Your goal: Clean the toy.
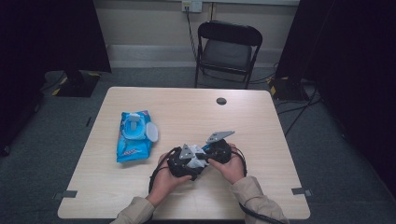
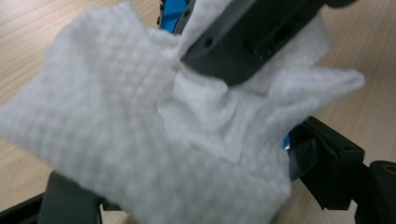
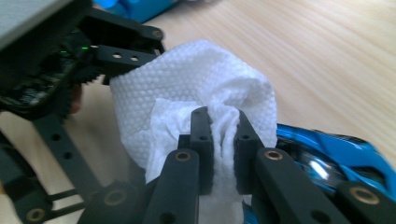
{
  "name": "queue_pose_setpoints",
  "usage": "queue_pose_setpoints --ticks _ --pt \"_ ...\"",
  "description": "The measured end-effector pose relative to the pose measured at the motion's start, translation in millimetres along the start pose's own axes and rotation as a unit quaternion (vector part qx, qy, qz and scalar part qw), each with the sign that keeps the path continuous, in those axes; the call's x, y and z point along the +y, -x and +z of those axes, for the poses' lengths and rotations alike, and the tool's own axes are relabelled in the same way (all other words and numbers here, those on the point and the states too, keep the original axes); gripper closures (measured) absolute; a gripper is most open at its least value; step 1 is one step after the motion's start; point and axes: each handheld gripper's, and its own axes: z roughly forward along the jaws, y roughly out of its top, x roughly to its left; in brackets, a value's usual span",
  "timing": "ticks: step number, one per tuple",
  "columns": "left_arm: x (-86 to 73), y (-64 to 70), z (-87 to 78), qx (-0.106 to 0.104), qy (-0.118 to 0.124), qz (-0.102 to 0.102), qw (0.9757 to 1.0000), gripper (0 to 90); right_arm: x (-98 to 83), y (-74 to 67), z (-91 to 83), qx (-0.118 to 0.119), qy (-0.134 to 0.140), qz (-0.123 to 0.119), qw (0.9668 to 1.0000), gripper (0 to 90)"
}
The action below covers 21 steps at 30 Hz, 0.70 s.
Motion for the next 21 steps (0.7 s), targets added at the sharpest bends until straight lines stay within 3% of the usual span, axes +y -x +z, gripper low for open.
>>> queue_pose_setpoints --ticks 6,10,12,15,17,21 --pt "-0.1 0.1 0.1 -0.001 0.0 -0.001 1.0 24.1 2.0 -4.4 4.3 0.007 0.0 0.0 1.0 83.0" --pt "-0.1 0.4 0.2 -0.001 0.001 -0.003 1.0 24.1 1.9 -0.2 4.1 -0.002 0.006 0.013 0.9999 83.0" --pt "-0.1 0.2 0.2 -0.001 0.001 -0.002 1.0 24.1 3.3 0.8 5.1 0.016 0.009 0.022 0.9996 83.0" --pt "-0.1 0.2 0.2 -0.001 0.001 -0.002 1.0 24.1 6.7 -6.4 10.5 0.013 -0.002 0.003 0.9999 82.8" --pt "-0.1 0.3 0.2 -0.001 0.001 -0.003 1.0 24.1 7.8 -8.6 15.0 0.016 0.0 0.009 0.9998 82.8" --pt "-0.1 0.3 0.2 -0.001 0.001 -0.002 1.0 24.2 7.6 -7.2 19.9 0.0 -0.005 0.008 1.0 82.9"
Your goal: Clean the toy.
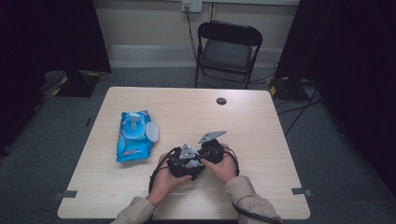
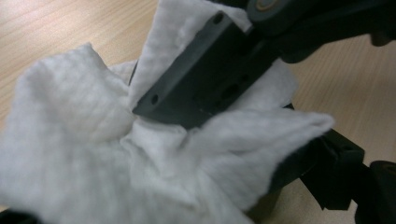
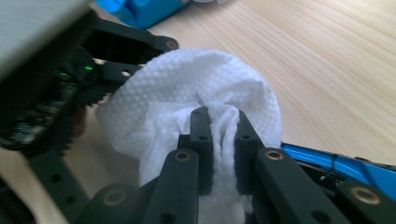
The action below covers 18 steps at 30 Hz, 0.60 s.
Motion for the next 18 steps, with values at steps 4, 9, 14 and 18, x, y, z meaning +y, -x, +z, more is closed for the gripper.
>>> queue_pose_setpoints --ticks 4,9,14,18 --pt "0.1 -0.2 0.0 0.001 0.001 0.002 1.0 24.1 -1.1 3.7 -1.8 -0.01 0.002 0.003 0.9999 83.1" --pt "0.0 0.1 0.1 0.0 0.001 -0.001 1.0 24.2 -1.1 9.4 -5.1 -0.024 0.004 0.002 0.9997 83.2" --pt "0.0 0.2 0.1 0.0 0.0 -0.001 1.0 24.2 -1.6 13.9 -8.0 -0.034 0.009 0.006 0.9994 83.2" --pt "0.0 0.2 0.0 0.0 0.0 -0.001 1.0 24.2 -1.8 22.3 -12.8 -0.042 0.009 0.014 0.999 83.2"
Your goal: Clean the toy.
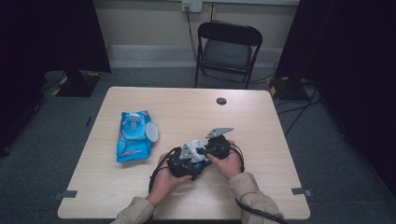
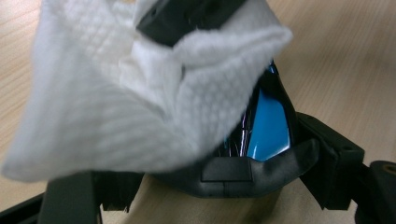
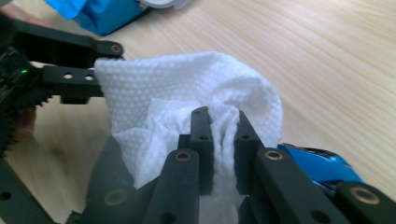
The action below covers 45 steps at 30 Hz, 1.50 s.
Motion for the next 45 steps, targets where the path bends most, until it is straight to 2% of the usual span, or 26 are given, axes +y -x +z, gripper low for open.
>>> queue_pose_setpoints --ticks 5,8,14,21,26,29,31,42,45 --pt "0.0 -0.1 0.1 0.0 0.001 0.0 1.0 24.2 -1.9 13.9 -6.3 -0.024 -0.003 0.005 0.9997 83.2" --pt "0.0 0.0 0.1 0.0 0.001 0.0 1.0 24.2 -6.6 24.6 -10.3 -0.045 -0.006 0.016 0.9988 83.2" --pt "0.0 -0.1 0.1 0.0 0.0 0.001 1.0 24.2 -17.8 41.3 -15.8 -0.063 -0.002 0.044 0.9971 83.2" --pt "0.0 -0.1 0.1 0.0 0.0 0.001 1.0 24.2 -19.1 42.9 -16.6 -0.07 -0.002 0.042 0.9967 83.2" --pt "0.0 -0.1 0.0 0.0 0.0 0.0 1.0 24.2 -20.9 45.7 -18.0 -0.073 0.003 0.052 0.996 83.2" --pt "0.0 -0.1 0.0 0.0 0.0 0.0 1.0 24.2 -23.1 48.2 -19.8 -0.088 0.003 0.05 0.9949 83.3" --pt "0.0 0.0 0.0 0.0 0.0 0.0 1.0 24.2 -25.5 51.3 -20.8 -0.085 0.008 0.06 0.9946 83.3" --pt "0.0 -0.1 0.0 0.0 0.0 0.0 1.0 24.2 -32.1 55.0 -24.3 -0.115 0.006 0.052 0.992 83.3" --pt "0.0 0.0 0.0 0.0 0.0 0.0 1.0 24.2 -34.1 56.5 -25.2 -0.113 0.008 0.056 0.992 83.3"
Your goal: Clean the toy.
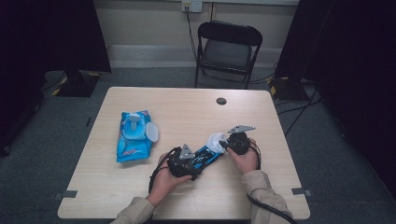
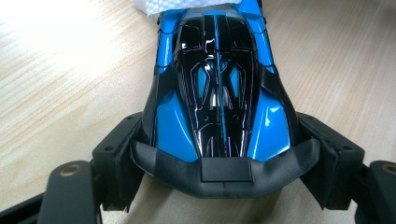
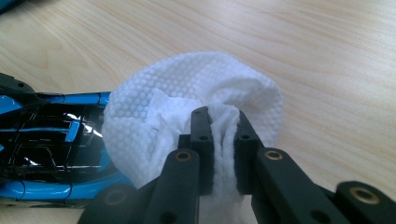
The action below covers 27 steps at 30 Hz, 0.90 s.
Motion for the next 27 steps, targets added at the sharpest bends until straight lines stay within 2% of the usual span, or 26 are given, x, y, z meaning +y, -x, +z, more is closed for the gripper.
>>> queue_pose_setpoints --ticks 3,15,22,27 --pt "0.0 0.0 0.0 0.0 0.0 0.0 1.0 24.2 -2.5 1.1 0.0 -0.006 -0.005 -0.004 1.0 83.3" --pt "0.1 -0.1 0.1 0.0 0.0 0.0 1.0 24.1 -16.6 12.6 -8.1 -0.008 -0.012 0.004 0.9999 83.1" --pt "0.1 -0.1 0.0 -0.001 0.0 0.0 1.0 24.0 -25.5 24.8 -25.1 -0.019 0.002 0.019 0.9996 83.0" --pt "0.0 0.0 -0.2 -0.007 -0.004 0.005 1.0 21.4 -36.2 32.2 -38.9 -0.018 0.024 0.037 0.9989 82.6"
